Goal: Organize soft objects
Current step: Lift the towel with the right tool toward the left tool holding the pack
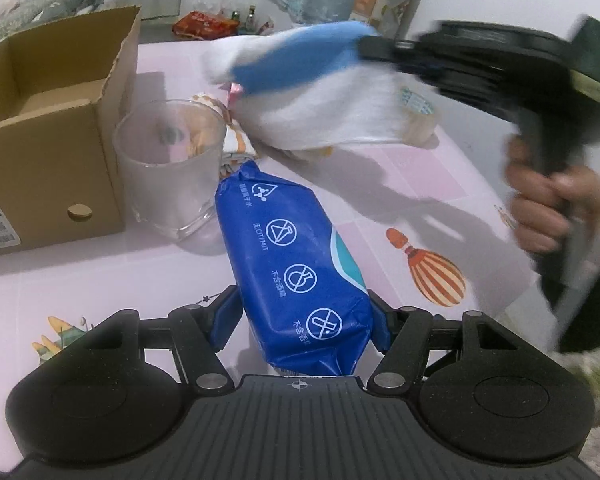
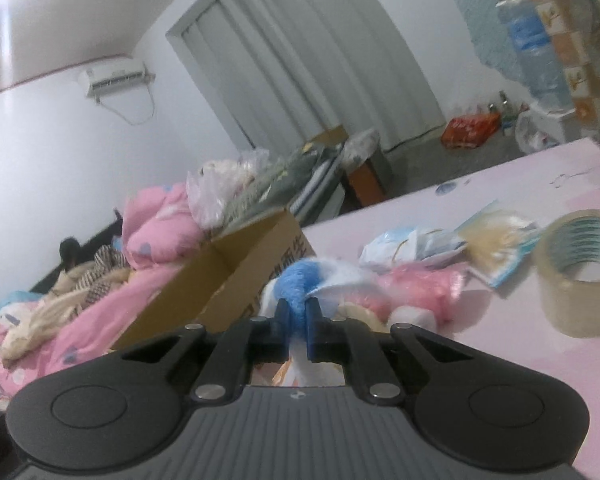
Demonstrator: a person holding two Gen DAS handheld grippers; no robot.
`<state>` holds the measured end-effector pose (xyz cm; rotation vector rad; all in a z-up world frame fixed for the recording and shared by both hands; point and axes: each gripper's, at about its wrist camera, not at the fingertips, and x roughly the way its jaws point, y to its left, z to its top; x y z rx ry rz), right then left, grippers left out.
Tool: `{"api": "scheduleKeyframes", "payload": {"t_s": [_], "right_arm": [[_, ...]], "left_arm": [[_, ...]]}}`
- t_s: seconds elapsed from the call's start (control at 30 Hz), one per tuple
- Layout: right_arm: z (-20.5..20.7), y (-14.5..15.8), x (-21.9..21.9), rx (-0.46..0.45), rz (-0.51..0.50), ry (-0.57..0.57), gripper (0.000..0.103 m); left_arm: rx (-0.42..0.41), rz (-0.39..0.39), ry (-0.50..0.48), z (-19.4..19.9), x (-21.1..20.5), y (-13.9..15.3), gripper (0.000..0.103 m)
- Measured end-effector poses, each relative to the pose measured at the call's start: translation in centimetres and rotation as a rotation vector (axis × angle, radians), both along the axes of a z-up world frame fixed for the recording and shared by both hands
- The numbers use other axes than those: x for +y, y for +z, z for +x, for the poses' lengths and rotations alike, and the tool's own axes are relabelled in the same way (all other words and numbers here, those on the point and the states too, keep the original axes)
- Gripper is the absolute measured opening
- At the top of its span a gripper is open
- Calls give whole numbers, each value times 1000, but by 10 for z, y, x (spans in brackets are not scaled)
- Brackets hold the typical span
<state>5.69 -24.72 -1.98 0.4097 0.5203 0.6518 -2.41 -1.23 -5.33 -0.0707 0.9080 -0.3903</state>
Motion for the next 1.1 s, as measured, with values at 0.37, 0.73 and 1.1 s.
{"api": "scheduleKeyframes", "payload": {"t_s": [0.37,0.73,1.1], "right_arm": [[-84,-4,-51,124,-36,-79,43],[-86,-18,-55,224,-129,-124,43],[-18,-58,-5,202,-278,-151,60]], "left_arm": [[8,-19,6,0,3,1,64],[14,-21,16,2,3,1,64],[10,-21,15,3,4,0,64]]}}
